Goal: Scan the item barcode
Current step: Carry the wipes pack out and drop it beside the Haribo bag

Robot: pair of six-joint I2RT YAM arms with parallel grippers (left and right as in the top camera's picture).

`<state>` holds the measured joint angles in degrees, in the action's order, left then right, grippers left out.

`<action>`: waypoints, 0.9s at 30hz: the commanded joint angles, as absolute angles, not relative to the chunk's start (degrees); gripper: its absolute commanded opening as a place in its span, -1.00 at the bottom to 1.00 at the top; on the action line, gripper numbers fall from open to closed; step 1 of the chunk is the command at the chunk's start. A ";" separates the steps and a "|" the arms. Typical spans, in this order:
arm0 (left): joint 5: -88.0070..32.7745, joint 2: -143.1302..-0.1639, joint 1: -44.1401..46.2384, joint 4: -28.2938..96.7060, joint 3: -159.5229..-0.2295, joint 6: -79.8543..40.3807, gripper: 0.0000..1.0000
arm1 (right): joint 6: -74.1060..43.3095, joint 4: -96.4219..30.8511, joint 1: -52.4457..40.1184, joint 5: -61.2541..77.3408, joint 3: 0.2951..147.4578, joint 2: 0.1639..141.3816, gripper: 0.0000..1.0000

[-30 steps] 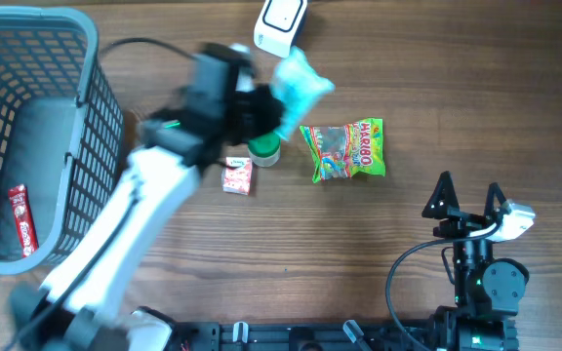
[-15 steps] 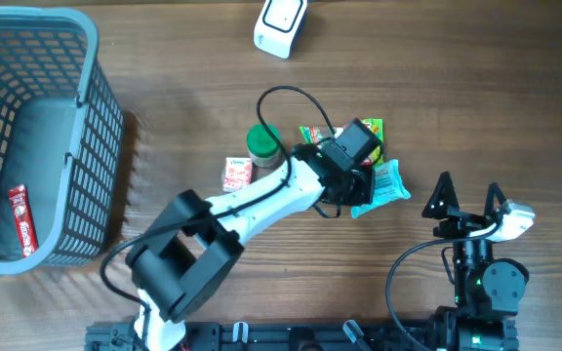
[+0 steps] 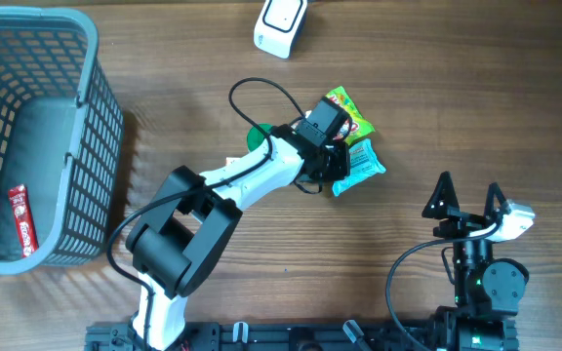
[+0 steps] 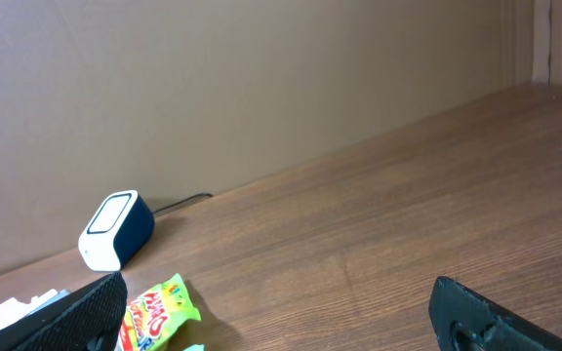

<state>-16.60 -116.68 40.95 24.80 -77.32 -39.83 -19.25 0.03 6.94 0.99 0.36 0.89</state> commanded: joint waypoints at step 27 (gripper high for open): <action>7.31 -75.00 -39.53 61.58 -74.08 -45.89 0.96 | -18.63 0.32 6.98 0.40 0.30 0.43 0.99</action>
